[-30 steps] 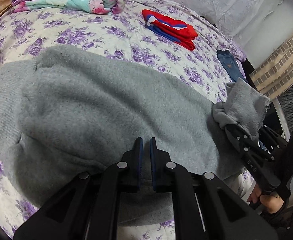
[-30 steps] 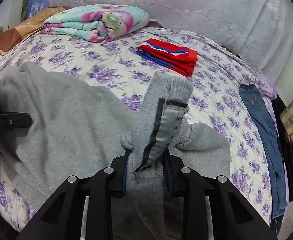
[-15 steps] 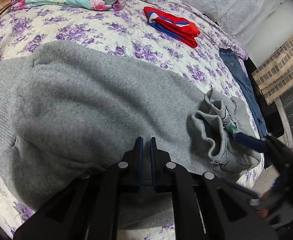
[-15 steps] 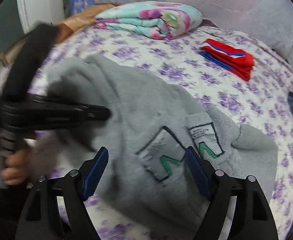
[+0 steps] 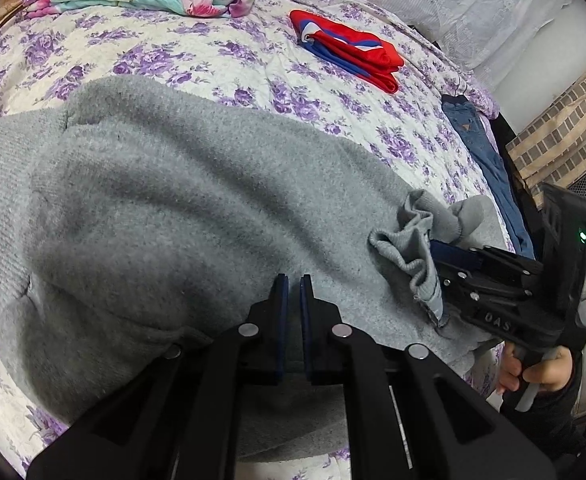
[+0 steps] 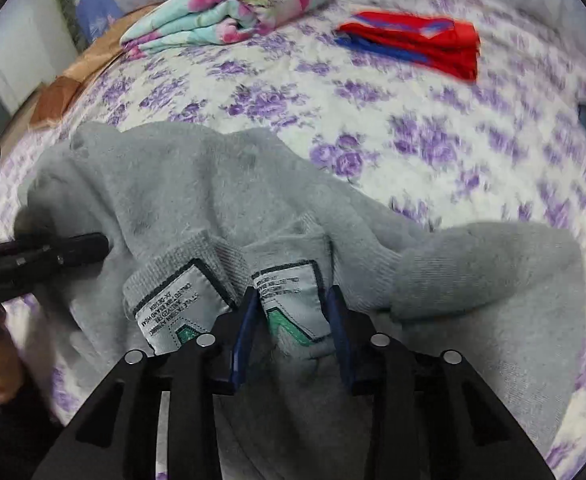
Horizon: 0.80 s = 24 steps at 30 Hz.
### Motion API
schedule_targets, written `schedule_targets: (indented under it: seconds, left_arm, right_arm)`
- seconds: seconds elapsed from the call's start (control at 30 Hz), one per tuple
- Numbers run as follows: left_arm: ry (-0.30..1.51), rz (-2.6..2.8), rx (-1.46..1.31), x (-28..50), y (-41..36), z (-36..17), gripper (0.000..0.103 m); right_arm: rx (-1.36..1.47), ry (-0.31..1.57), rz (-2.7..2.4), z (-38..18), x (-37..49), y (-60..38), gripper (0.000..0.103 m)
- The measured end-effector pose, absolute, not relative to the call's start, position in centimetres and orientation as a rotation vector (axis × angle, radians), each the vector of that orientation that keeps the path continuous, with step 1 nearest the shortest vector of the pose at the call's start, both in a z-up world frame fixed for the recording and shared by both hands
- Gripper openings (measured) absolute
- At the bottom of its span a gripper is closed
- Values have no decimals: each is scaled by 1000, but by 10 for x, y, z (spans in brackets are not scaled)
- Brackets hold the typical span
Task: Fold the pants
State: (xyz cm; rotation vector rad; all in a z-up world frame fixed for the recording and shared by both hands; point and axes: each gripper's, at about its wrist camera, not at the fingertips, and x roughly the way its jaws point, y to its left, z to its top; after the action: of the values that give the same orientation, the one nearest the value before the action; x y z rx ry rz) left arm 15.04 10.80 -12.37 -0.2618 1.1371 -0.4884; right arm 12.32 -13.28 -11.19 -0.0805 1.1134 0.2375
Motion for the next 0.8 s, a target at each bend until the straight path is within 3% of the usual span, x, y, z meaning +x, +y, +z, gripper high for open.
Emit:
schedule_targets:
  seconds: [0.2, 0.23, 0.33, 0.37, 0.57, 0.8]
  left_arm:
    - [1030, -530, -318, 129, 128, -91, 7]
    - [990, -522, -330, 120, 138, -80, 13]
    - [900, -456, -371, 95, 168, -54, 51]
    - [885, -424, -378, 89, 177, -50, 55]
    - [939, -305, -520, 62, 220, -69, 62]
    - [1016, -295, -690, 62, 208, -117, 73]
  right_arm:
    - [85, 1018, 316, -57, 105, -166, 40]
    - [113, 968, 313, -43, 96, -179, 47]
    - [188, 863, 270, -18, 74, -213, 54]
    - [210, 846, 263, -15, 68, -221, 54]
    - [270, 856, 317, -30, 48, -230, 54]
    - [247, 876, 403, -39, 29, -216, 54]
